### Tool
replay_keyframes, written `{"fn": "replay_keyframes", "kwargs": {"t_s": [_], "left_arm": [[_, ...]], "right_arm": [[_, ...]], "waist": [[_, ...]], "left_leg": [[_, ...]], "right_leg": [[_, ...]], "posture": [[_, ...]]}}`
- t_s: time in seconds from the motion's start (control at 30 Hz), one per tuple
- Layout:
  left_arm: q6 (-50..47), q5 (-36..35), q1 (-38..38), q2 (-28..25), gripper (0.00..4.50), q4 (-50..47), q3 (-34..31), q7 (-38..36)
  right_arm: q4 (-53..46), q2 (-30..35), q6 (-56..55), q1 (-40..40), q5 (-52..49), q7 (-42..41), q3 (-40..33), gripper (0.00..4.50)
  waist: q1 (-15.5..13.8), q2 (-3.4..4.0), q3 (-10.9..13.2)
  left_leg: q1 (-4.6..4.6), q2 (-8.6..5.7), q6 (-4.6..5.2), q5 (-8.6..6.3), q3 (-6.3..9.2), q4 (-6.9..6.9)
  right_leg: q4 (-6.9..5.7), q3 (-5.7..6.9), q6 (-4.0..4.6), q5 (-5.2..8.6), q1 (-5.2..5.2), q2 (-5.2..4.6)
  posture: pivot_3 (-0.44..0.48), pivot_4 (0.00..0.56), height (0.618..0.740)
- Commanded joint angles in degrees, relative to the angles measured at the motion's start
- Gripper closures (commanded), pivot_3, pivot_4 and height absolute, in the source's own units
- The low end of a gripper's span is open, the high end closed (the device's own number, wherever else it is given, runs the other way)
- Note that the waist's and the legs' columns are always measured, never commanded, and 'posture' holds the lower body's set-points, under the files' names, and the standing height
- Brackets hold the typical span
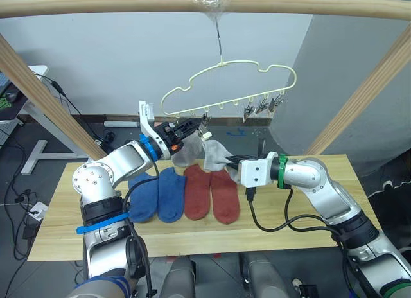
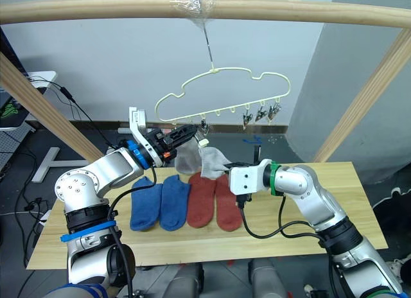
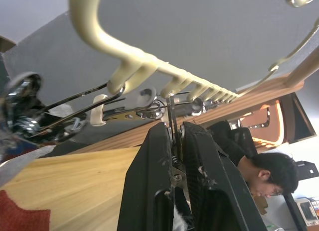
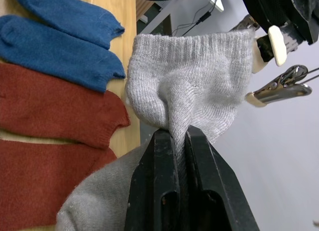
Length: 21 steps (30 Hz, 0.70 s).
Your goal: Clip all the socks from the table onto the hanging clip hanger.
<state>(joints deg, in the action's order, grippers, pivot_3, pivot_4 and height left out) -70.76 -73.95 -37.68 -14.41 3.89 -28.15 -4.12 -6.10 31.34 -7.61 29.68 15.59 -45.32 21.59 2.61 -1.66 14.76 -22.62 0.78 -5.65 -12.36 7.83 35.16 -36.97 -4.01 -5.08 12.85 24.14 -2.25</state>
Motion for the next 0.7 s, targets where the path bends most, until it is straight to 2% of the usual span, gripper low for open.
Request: {"fn": "replay_keyframes", "kwargs": {"t_s": [0.03,0.7], "left_arm": [[0.2,-2.0,0.3,-0.8,4.44,-1.4,0.9,-0.9],[1.5,-2.7,2.3,-1.9,4.44,-2.4,3.1,-2.0]], "right_arm": [[-0.1,0.6,-2.3,1.4,-0.2,-0.8,-0.6,4.48],[-0.1,-0.1,-1.9,3.7,-0.5,-2.1,-1.0,4.48]], "waist": [[0.0,0.00,0.0],[0.0,0.00,0.0]], "left_leg": [[0.00,0.00,0.00,0.00,0.00,0.00],[0.00,0.00,-0.01,0.00,0.01,0.00]], "right_leg": [[0.00,0.00,-0.02,0.01,0.00,0.00],[0.01,0.01,0.01,-0.01,0.00,0.00]], "posture": [[0.013,0.234,0.740],[0.018,0.224,0.740]]}}
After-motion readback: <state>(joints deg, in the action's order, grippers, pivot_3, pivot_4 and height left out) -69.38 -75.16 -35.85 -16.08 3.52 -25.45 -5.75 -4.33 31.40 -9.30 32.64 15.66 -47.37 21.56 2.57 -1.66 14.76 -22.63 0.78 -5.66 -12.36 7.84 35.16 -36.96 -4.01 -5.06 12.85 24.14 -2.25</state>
